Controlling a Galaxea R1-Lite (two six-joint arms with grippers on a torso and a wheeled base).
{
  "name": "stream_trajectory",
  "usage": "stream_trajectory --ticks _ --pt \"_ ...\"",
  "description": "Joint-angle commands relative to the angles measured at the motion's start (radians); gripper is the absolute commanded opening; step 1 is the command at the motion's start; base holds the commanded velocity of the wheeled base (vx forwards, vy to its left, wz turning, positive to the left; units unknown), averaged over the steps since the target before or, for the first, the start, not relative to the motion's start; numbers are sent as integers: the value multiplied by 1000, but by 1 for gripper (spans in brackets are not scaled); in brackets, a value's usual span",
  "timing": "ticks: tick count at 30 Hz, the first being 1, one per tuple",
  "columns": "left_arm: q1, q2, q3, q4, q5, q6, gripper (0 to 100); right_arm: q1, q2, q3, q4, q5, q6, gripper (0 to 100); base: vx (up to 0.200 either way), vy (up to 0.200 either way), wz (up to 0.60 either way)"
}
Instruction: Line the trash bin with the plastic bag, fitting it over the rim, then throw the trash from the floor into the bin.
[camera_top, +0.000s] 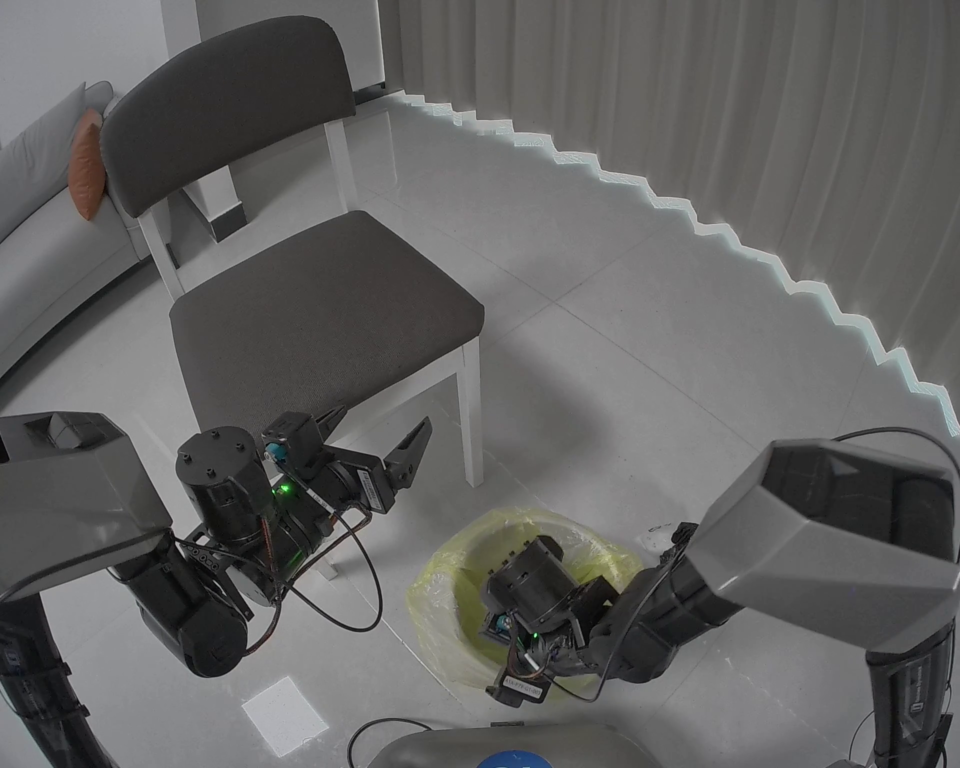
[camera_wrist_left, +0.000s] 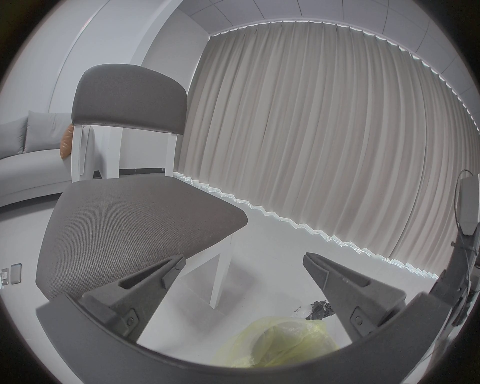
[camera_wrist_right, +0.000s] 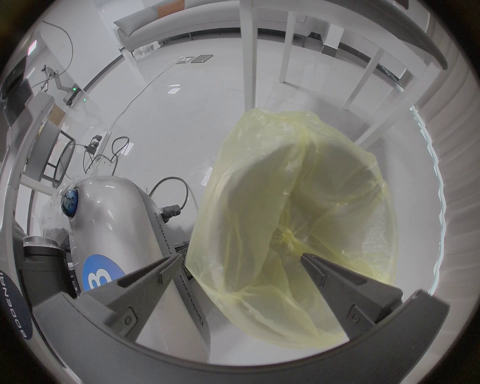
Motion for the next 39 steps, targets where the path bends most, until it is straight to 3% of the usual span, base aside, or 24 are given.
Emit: stream_trajectory --ticks 1,10,13,16,23,28,39 --pt "0 1 -1 -15 -2 1 100 -44 -129 1 0 5 8 100 0 0 0" --pt "0 3 1 -15 -2 1 100 -152 -28 -88 -4 -9 -14 100 0 0 0" --pt "0 1 1 -15 -2 1 100 -178 55 -148 -4 -44 -53 100 0 0 0" --pt "2 3 1 -15 -1 1 100 -185 93 -174 -7 -98 -92 100 0 0 0" --pt "2 7 -1 -15 -2 1 100 -185 119 -170 -52 -126 -175 100 0 0 0" --pt "2 6 1 -15 -2 1 100 -179 132 -171 -53 -184 -236 100 0 0 0" --pt "0 0 1 -15 -2 1 100 -173 132 -153 -44 -216 -308 100 0 0 0"
